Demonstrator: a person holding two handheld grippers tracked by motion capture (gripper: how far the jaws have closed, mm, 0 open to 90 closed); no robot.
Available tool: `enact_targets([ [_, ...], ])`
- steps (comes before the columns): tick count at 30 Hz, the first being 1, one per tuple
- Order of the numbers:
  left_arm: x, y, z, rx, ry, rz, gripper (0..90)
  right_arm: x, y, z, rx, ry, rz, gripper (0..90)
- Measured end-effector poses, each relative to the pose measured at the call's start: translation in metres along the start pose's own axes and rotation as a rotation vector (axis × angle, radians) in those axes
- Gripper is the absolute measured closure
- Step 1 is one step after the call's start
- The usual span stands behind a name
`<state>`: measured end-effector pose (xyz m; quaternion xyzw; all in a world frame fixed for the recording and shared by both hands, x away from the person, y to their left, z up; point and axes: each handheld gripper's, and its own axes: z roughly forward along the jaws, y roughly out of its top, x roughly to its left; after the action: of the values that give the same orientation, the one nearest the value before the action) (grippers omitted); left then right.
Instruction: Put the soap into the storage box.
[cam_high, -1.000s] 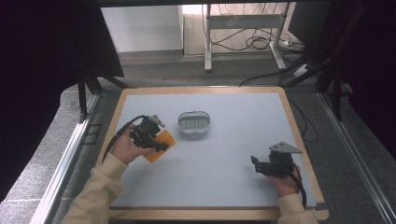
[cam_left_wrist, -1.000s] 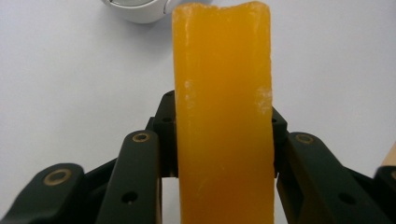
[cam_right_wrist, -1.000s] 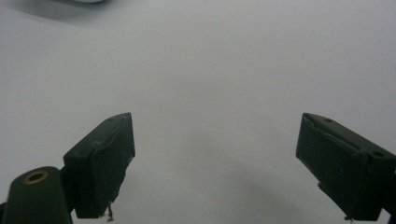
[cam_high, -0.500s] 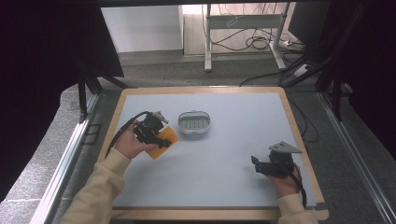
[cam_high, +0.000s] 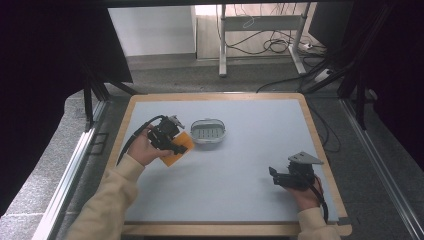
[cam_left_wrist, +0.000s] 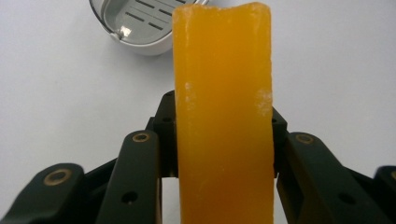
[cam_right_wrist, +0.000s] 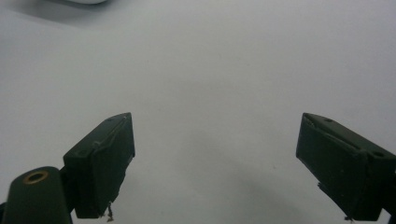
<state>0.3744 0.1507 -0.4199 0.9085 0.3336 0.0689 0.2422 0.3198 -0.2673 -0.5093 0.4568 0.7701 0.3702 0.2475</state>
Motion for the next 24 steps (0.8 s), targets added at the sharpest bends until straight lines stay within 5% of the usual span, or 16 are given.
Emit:
enact_targets([
  [24, 0.006, 0.029, 0.004, 0.018, 0.025, 0.080, 61.5, 0.000, 0.000, 0.000, 0.002, 0.002, 0.001, 11.9],
])
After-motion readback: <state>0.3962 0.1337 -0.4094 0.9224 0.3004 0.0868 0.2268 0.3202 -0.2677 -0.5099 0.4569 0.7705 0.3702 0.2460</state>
